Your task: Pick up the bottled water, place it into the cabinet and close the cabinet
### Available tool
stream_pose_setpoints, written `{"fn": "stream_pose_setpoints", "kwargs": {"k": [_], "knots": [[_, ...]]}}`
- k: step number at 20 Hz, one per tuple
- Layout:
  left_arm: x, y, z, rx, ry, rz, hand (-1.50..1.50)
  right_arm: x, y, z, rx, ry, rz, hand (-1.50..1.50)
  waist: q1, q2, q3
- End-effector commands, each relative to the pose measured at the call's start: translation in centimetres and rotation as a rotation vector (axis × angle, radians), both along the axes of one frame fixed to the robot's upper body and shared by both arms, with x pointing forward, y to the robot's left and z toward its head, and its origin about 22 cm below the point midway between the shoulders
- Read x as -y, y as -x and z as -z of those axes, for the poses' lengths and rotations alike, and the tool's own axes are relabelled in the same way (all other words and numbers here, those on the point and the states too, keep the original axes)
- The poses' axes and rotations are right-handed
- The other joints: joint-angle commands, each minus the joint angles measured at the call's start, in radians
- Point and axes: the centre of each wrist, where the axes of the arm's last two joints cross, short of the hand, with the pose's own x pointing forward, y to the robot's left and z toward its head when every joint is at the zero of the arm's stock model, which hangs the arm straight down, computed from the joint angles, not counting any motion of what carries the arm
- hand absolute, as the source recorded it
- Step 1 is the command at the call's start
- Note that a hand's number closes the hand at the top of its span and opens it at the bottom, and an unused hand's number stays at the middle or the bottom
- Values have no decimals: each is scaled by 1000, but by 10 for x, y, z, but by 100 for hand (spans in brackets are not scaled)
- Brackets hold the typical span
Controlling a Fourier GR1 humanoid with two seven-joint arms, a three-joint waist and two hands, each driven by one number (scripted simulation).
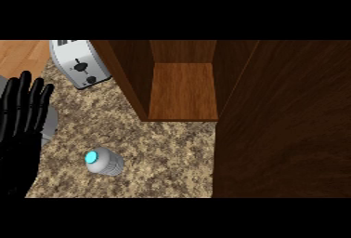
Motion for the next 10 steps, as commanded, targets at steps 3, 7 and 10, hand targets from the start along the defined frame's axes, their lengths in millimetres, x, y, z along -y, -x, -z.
{"fn": "stream_pose_setpoints", "kwargs": {"k": [3,7,10], "knots": [[-8,-4,-2,8,21,333,-150,4,19,1,-20,-24,20,-150,-20,-1,-7],[7,-9,27,-154,116,634,-150,-25,25,9,-126,-54,-249,-150,-28,7,-9],[-36,-9,19,-201,131,682,-150,-16,45,5,-153,-76,-269,-150,-22,-1,-7]]}}
